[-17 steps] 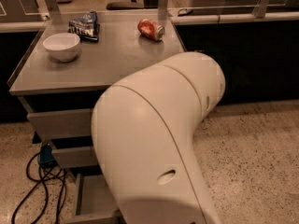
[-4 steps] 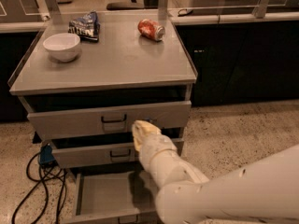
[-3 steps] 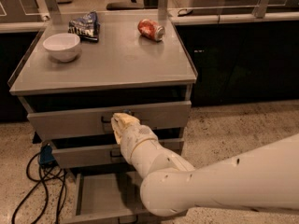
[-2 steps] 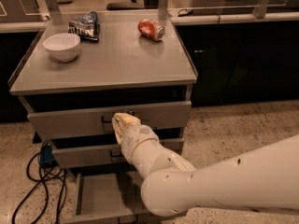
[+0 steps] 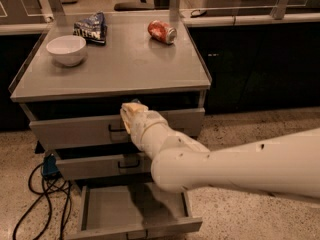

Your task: Pick rxbar blueberry from bottom drawer and place on counter

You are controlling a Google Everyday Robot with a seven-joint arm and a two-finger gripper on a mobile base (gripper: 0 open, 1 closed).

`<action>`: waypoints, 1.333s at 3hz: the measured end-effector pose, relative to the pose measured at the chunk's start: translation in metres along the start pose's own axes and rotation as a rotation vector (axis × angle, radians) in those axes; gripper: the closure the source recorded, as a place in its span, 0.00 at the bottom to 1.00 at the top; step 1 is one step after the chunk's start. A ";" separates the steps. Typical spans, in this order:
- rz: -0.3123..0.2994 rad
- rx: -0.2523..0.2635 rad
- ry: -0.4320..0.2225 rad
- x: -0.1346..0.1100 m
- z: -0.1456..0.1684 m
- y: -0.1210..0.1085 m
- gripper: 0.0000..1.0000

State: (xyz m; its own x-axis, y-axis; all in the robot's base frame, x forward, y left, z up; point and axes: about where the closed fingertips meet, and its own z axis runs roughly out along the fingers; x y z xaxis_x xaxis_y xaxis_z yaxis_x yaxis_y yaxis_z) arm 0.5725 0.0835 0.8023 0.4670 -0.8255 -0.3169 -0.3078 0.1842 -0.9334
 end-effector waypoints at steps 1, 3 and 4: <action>-0.039 0.009 -0.012 0.002 0.010 -0.025 1.00; -0.070 0.006 -0.057 -0.022 0.004 -0.039 1.00; -0.122 0.020 -0.115 -0.070 -0.016 -0.088 1.00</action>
Offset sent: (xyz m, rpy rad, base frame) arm 0.0169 -0.0010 0.0203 -0.0298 -0.0324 0.0157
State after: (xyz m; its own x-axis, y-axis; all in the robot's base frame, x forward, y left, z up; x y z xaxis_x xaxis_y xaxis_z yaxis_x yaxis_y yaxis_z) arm 0.5533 0.1166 0.9096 0.5919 -0.7761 -0.2175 -0.2273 0.0981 -0.9689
